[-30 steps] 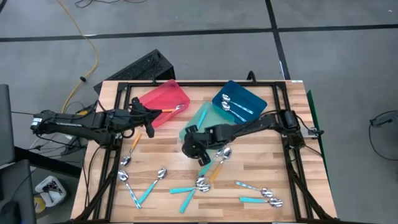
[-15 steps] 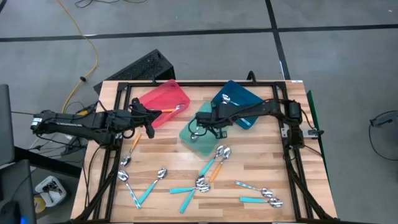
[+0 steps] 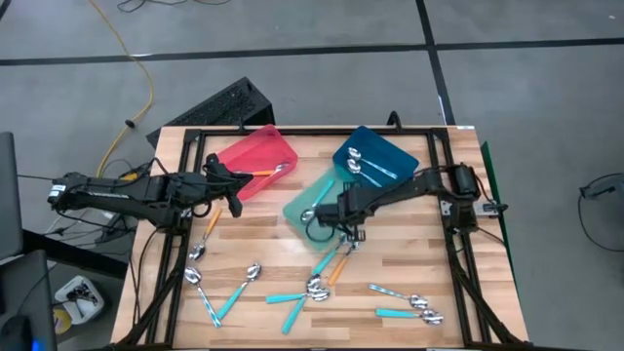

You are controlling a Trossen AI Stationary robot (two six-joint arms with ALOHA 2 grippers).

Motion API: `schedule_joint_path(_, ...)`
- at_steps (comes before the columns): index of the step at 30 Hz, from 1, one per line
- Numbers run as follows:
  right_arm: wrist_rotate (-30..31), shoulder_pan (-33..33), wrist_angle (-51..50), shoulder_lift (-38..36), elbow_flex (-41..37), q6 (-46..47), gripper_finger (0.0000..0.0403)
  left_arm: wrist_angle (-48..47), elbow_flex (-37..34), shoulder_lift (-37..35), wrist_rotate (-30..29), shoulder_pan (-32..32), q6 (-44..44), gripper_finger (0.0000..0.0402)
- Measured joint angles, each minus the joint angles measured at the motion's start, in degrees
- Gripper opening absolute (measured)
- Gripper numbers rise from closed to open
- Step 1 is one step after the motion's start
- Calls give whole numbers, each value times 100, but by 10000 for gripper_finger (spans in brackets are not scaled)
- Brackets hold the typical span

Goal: Sort silverware by color (type)
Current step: Adjust the green bin

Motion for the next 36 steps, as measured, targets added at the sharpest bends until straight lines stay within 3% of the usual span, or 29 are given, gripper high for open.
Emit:
schedule_joint_path(5, -79, 532, 185, 7, 218, 171, 97, 4, 0, 2, 0, 0, 0, 0)
schedule_joint_path(11, 407, 776, 768, 6, 1101, -335, 97, 20, 0, 2, -7, 0, -12, 0)
schedule_joint_path(18, -1390, 1201, 1087, 0, 1453, -765, 97, -20, -2, 2, 72, 0, -101, 0)
schedule_joint_path(20, -1626, 1407, 1085, 0, 1453, -837, 97, -22, -2, 2, 160, 0, -107, 0)
schedule_joint_path(25, -1449, 1694, 1249, 9, 1379, -838, 97, -20, -2, 2, 291, 0, -109, 0)
schedule_joint_path(36, -1435, 1407, 1348, 545, 1360, -1007, 97, -24, -2, 0, 300, 0, -109, 0)
